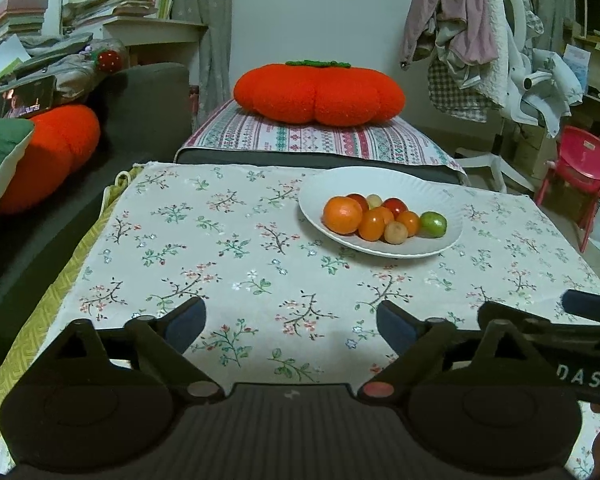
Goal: Organize fruits
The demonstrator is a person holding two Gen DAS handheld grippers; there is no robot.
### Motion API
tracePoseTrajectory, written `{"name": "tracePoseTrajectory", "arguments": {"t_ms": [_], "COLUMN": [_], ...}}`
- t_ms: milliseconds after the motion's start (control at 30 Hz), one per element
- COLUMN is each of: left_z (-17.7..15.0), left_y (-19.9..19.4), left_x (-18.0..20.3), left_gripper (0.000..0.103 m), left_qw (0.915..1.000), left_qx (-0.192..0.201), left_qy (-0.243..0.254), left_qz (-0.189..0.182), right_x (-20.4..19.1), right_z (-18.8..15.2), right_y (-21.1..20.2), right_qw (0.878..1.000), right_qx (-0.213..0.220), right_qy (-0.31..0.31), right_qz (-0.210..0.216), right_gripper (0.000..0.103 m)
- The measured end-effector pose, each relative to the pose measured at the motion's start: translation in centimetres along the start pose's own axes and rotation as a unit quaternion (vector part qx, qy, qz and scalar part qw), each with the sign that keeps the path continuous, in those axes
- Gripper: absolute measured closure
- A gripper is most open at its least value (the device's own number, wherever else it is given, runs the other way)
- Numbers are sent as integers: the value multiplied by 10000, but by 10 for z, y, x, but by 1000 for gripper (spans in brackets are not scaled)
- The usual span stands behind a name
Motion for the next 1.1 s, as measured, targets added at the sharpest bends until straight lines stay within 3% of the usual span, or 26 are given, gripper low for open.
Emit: {"name": "tracePoseTrajectory", "arguments": {"t_ms": [200, 767, 933, 1100], "left_z": [1, 3, 2, 1], "left_y": [1, 0, 0, 1], "left_x": [-3, -8, -4, -3], "left_gripper": [16, 15, 15, 15], "left_qw": [10000, 9999, 9995, 9999], "left_qx": [12, -9, -23, -24], "left_qy": [-2, -168, -210, -59], "left_qz": [82, 34, -226, -91], "right_x": [2, 0, -4, -8], "right_z": [-2, -4, -5, -5], "right_y": [3, 4, 5, 2], "right_qw": [10000, 9999, 9996, 9991], "right_qx": [-65, -109, -151, -57], "right_qy": [18, -129, -246, -418], "right_qz": [-24, -17, 4, -10], "right_gripper": [0, 0, 0, 0]}}
Point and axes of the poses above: each gripper's, at about its wrist camera, not at the fingertips, and y roughly the way its jaws point, x to its right, z to its top, the point moved 6 cm from there along y, roughly the way its jaws point, and after that the axes turned 8 degrees about -z, right-handed, at the moved point
